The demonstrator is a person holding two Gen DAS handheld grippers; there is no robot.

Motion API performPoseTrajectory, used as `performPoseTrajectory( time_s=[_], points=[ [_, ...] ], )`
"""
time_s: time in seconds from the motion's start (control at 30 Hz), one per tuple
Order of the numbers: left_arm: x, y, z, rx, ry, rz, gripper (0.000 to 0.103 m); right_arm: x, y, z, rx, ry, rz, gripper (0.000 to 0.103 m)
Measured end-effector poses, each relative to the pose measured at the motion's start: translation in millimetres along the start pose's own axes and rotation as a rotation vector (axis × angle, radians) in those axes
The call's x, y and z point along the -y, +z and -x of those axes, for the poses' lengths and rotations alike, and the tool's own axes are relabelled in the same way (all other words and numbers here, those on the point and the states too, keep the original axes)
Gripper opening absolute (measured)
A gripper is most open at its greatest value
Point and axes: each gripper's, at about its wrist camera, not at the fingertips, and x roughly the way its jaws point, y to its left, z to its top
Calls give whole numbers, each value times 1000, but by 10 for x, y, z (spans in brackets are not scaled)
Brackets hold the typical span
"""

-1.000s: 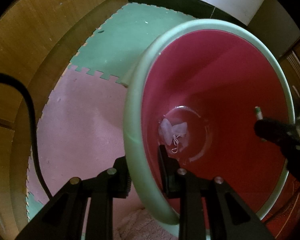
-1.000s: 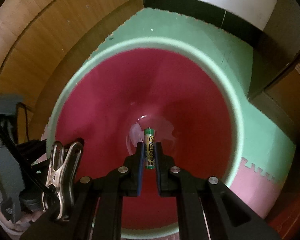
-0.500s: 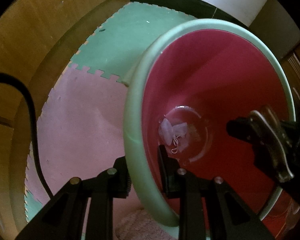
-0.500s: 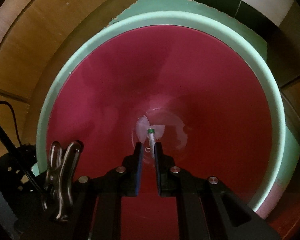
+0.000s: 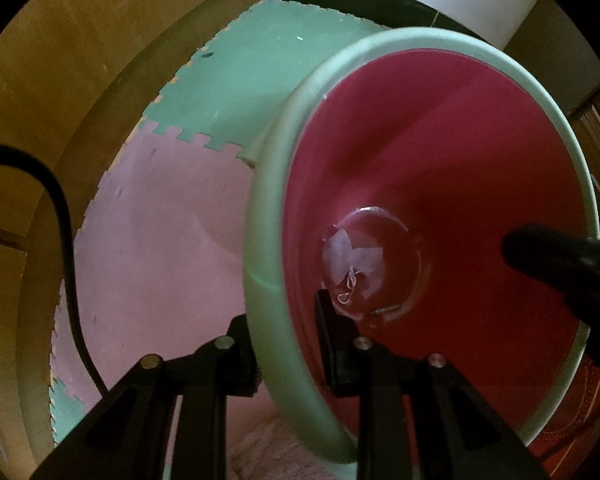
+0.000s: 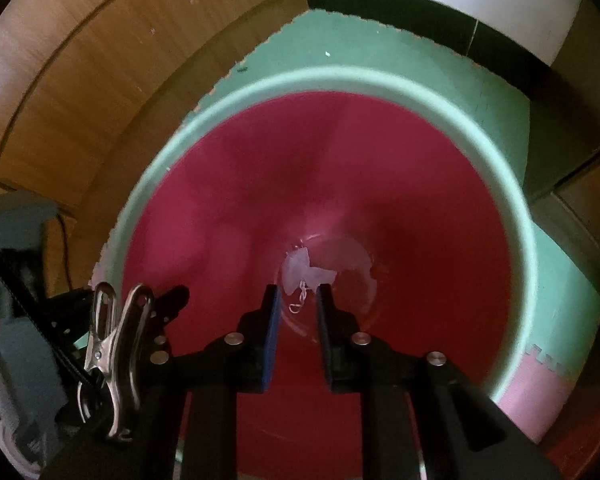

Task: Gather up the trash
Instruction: 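Carry the battery into the bucket and open the right gripper, then reach the right gripper to the pink paper on the nightstand and grasp it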

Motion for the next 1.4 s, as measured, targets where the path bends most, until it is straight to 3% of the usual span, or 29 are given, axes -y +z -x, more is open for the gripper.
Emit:
performPoseTrajectory(
  time_s=[0.37, 0.5, 0.87, 1.0, 1.13, 1.23, 1.4],
  points=[
    [-16, -8, -8, -9, 9, -6, 23, 303, -225, 823, 144, 38, -55, 19],
    [-27, 0, -17, -19, 9, -8, 23, 620, -291, 1308, 227, -2, -117, 22],
    [14, 120, -130, -141, 47, -10, 22, 1698, -186, 2703, 407, -227, -337, 28],
    [58, 179, -145, -163, 60, -22, 22, 2242, -98, 3296, 498, -352, -455, 39],
    [78, 262, -152, -166, 61, -30, 20, 2759, 15, 3754, 568, -467, -558, 65],
    [74, 290, -172, -179, 67, -21, 19, 3048, 111, 3920, 573, -546, -590, 66],
    [34, 357, -216, -224, 50, 16, 18, 3522, 281, 3913, 500, -669, -626, 68]
  ],
)
